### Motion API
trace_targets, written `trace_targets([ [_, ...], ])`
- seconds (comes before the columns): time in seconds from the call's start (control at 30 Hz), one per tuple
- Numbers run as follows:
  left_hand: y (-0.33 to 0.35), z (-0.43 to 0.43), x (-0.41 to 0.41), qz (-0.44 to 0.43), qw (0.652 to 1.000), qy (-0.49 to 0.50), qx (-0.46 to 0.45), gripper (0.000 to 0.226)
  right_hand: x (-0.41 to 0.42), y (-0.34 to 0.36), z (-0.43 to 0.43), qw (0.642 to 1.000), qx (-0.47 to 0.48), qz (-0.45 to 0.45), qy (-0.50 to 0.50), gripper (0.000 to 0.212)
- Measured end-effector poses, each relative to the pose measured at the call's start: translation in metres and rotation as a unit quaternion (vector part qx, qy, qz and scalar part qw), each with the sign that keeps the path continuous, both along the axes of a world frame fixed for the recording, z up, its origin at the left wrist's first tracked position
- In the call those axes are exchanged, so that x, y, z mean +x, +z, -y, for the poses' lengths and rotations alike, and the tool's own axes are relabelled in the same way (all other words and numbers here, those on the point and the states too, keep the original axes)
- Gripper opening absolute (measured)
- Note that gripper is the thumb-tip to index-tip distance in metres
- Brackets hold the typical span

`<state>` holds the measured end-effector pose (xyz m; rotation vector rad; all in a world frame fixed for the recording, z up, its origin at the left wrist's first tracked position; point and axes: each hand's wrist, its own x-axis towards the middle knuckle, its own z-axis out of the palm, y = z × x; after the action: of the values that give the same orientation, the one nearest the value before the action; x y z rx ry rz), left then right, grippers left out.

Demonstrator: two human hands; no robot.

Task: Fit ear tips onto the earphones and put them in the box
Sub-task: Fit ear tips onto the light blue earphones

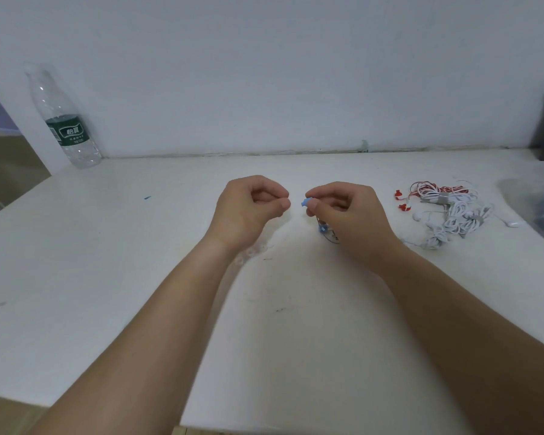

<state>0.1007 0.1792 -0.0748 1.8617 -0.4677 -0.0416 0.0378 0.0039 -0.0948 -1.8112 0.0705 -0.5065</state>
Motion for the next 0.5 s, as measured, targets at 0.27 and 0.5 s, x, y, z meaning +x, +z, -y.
trace_targets([
  [0.27, -0.0004, 0.0056, -0.0079, -0.155, 0.973, -0.044, -0.168, 0.017, -0.0032, 0.0075, -0.0002, 0.999, 0.018, 0.020, 0.035, 0.011],
  [0.5, 0.0018, 0.0061, -0.0105, -0.175, 0.964, -0.053, -0.191, 0.015, -0.0041, 0.0082, -0.0004, 0.999, 0.008, 0.014, 0.033, 0.012],
])
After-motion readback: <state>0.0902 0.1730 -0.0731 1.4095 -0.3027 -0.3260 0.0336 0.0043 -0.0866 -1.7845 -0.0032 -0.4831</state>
